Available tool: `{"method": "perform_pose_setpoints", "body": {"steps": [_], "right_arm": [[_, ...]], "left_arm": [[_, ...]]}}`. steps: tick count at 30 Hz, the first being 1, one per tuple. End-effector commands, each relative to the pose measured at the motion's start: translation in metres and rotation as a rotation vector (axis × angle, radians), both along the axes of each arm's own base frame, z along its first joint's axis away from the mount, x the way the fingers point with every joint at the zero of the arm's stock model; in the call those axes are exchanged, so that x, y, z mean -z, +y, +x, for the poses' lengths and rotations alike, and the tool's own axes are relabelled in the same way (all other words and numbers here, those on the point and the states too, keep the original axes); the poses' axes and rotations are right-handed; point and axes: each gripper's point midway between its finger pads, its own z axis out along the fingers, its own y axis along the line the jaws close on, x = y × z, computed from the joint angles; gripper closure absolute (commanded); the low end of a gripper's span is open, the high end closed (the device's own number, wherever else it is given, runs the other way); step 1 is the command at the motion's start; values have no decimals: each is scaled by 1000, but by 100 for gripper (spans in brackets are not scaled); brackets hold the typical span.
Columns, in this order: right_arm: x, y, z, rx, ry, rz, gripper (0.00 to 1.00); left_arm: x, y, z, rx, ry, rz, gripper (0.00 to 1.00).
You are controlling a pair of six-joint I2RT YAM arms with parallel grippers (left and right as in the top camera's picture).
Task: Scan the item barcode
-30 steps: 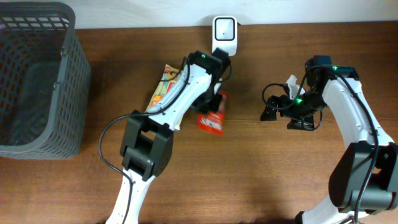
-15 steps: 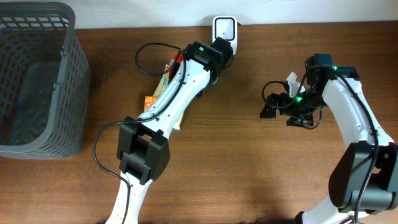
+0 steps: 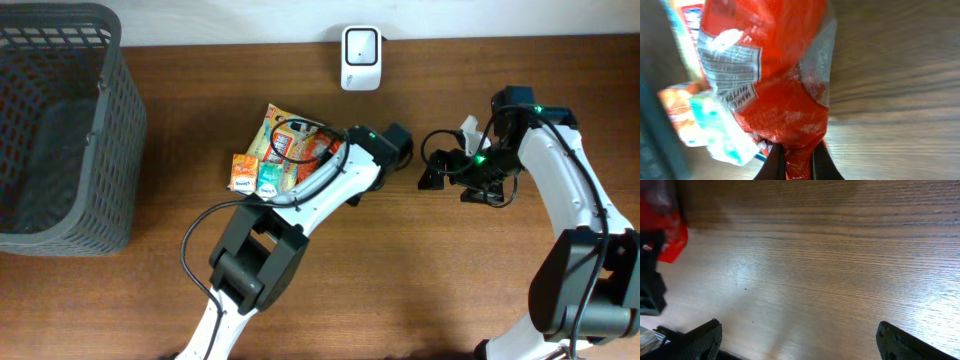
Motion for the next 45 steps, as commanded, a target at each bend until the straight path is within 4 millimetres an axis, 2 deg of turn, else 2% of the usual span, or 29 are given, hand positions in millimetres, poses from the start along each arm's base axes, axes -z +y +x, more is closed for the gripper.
{"method": "perform_pose_setpoints", "body": {"steps": [1, 4, 5, 7, 8, 9, 12, 14, 16, 18, 19, 20, 22, 24, 26, 30, 32, 36, 38, 40, 42, 43, 45], "right_arm": [[-1, -8, 0, 24, 0, 9, 2], [-3, -21, -4, 66, 21, 12, 2], [-4, -27, -5, 85, 28, 13, 2], [-5, -34, -7, 107, 37, 15, 1], [-5, -34, -7, 108, 37, 16, 2], [-6, -34, -6, 108, 36, 19, 2], [-8, -24, -4, 92, 24, 52, 2], [-10, -17, 0, 79, 5, 70, 1], [-13, -4, 7, 57, -27, 109, 0], [-18, 13, 14, 24, -68, 161, 6], [-20, 20, 17, 10, -86, 180, 8], [-24, 39, 26, -15, -124, 220, 17], [-24, 56, 36, -7, -148, 227, 27], [-24, 80, 48, -16, -186, 240, 45], [-19, 106, 59, -28, -216, 237, 51], [7, 148, 73, 12, -219, 161, 57], [21, 168, 77, 21, -218, 151, 59], [38, 192, 81, -17, -236, 169, 60], [52, 201, 80, -36, -228, 157, 60], [67, 200, 80, -37, -217, 127, 64], [88, 188, 81, -15, -194, 49, 87], [97, 175, 80, 5, -180, -12, 96], [105, 158, 77, 28, -158, -91, 96]], "left_arm": [[9, -31, -15, -34, 94, -198, 100], [14, -52, -23, -34, 163, -317, 88], [12, -55, -24, -34, 169, -333, 79], [0, -58, -18, -18, 158, -348, 54], [-9, -59, -14, -13, 149, -355, 30], [-25, -58, -8, -16, 132, -370, 1], [-80, -48, 12, -47, 64, -428, 1], [-118, -31, 28, -83, 7, -469, 1], [-154, -4, 40, -133, -49, -502, 1], [-174, 25, 48, -189, -80, -511, 1], [-178, 34, 50, -208, -87, -511, 1], [-180, 57, 56, -258, -93, -505, 1], [-179, 81, 61, -313, -90, -493, 1], [-176, 105, 65, -369, -83, -480, 1], [-175, 124, 65, -413, -76, -469, 1], [-173, 143, 68, -458, -74, -465, 1], [-173, 144, 68, -458, -75, -464, 1], [-170, 144, 67, -461, -67, -460, 1], [-167, 144, 66, -463, -57, -455, 1], [-161, 144, 65, -465, -42, -446, 1], [-151, 144, 62, -471, -12, -429, 1], [-146, 145, 60, -474, 5, -420, 1], [-136, 146, 55, -482, 37, -402, 1]]}}
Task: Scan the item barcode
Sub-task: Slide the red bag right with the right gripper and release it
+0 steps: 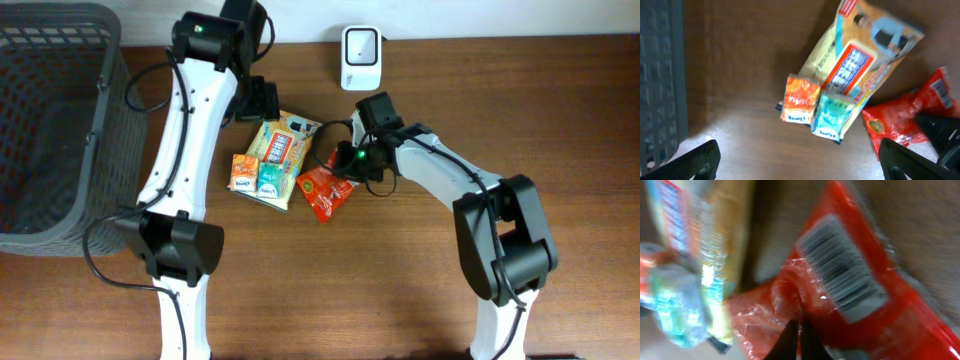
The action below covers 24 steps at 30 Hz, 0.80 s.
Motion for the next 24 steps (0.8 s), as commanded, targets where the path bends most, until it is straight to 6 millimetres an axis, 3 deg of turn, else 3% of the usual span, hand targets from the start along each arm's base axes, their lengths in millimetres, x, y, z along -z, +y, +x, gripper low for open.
{"method": "perform_pose_setpoints", "body": {"steps": [1, 3, 6, 9, 13, 16, 18, 20, 24], "right_arm": [[25, -38, -1, 74, 31, -185, 96], [16, -47, 0, 82, 34, -196, 96], [-17, -58, 5, 58, 19, -199, 96], [-50, -46, 5, -50, -8, -128, 96], [-63, -29, -4, -102, 23, -26, 95], [-47, -21, -15, -125, 59, -29, 90], [-26, -14, -18, -138, 72, -32, 89], [-7, -12, -16, -121, 82, -30, 93], [24, -32, -4, -74, 61, -149, 96]], "left_arm": [[16, 0, -8, 5, 56, 9, 1], [27, 0, -8, 4, 79, 15, 1], [45, -4, -10, 7, 110, -2, 1], [59, -11, -12, 10, 140, -34, 1], [73, -19, -17, 15, 173, -77, 1], [83, -22, -20, 22, 192, -77, 1], [89, -25, -22, 30, 200, -74, 1], [92, -29, -22, 37, 198, -75, 1], [94, -35, -24, 53, 200, -72, 1]]}}
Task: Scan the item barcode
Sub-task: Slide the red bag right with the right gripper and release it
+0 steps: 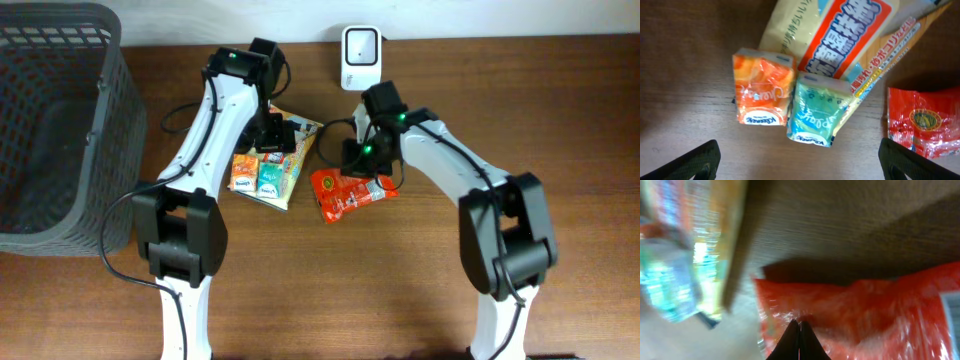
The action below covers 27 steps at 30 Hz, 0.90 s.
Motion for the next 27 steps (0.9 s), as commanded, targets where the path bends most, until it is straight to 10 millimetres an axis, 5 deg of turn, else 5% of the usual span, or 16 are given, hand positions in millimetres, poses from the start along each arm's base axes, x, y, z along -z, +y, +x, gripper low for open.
{"method": "perform_pose_setpoints", "body": {"steps": [1, 6, 15, 18, 27], "right_arm": [[32, -26, 2, 48, 10, -144, 96], [24, -63, 17, 60, -29, -264, 96], [-63, -91, 20, 110, 64, -288, 95], [-60, -105, -1, 117, 163, -316, 92], [-3, -123, -53, 104, 346, -395, 91]], "left_arm": [[1, -10, -5, 20, 9, -12, 1], [1, -19, -2, 39, -13, -19, 1], [8, -21, 0, 41, -21, -21, 1], [11, -20, -3, 41, -6, -16, 1], [12, -19, -5, 41, 3, -14, 1]]}}
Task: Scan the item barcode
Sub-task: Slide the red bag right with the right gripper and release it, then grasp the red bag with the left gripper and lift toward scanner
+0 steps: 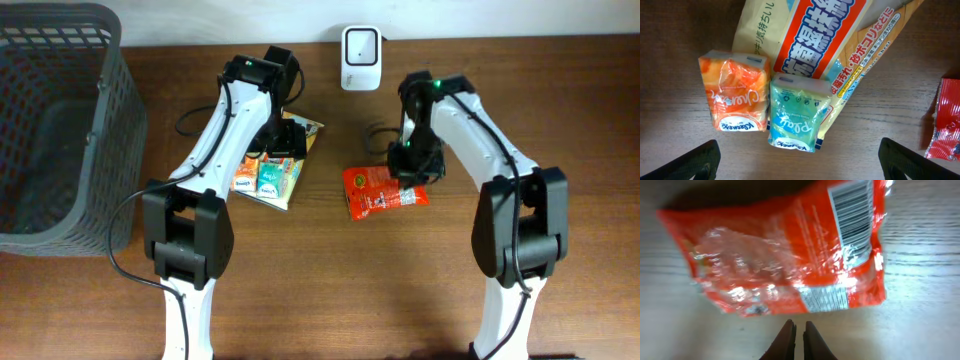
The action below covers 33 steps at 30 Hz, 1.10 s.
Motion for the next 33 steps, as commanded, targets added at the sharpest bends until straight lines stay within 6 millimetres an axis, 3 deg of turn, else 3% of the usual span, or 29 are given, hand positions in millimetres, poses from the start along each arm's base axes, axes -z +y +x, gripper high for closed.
{"method": "perform_pose_setpoints", "body": {"steps": [1, 4, 10, 15, 18, 21, 24, 27, 28, 29, 30, 32, 33], "right_arm": [[19, -13, -12, 11, 33, -64, 91], [23, -18, -7, 22, 8, -94, 91], [33, -15, 48, 22, -212, -94, 92], [39, 4, 72, 19, -290, 1, 90], [26, 38, 80, -42, -326, 202, 86], [-2, 71, 82, -97, -341, 419, 85], [-24, 61, 85, -69, -322, 421, 84], [-44, 34, 83, -21, -287, 406, 71], [-48, 26, 80, -20, -274, 402, 61], [-50, 14, 75, -27, -253, 397, 33], [-50, 2, 68, -40, -230, 394, 16], [-43, -19, 60, -25, -197, 356, 1], [-38, -29, 58, -13, -185, 325, 1]], "left_arm": [[1, -1, -3, 1, 10, -8, 1], [1, -1, -3, 1, 10, -8, 1], [1, -1, -4, 1, 13, -6, 1], [1, -1, -3, 1, 9, -7, 1], [1, -1, -2, 1, 5, -9, 1], [1, -1, -2, 1, 6, -9, 1], [1, -1, -2, 1, 7, -9, 1], [1, -1, -3, 2, 10, -7, 1], [1, -1, -3, 2, 10, -8, 1], [1, -1, -3, 2, 9, -8, 1], [1, -1, -3, 2, 9, -8, 1], [1, -2, -1, 2, 2, -11, 1], [1, -4, 1, 3, -4, -22, 1]]}}
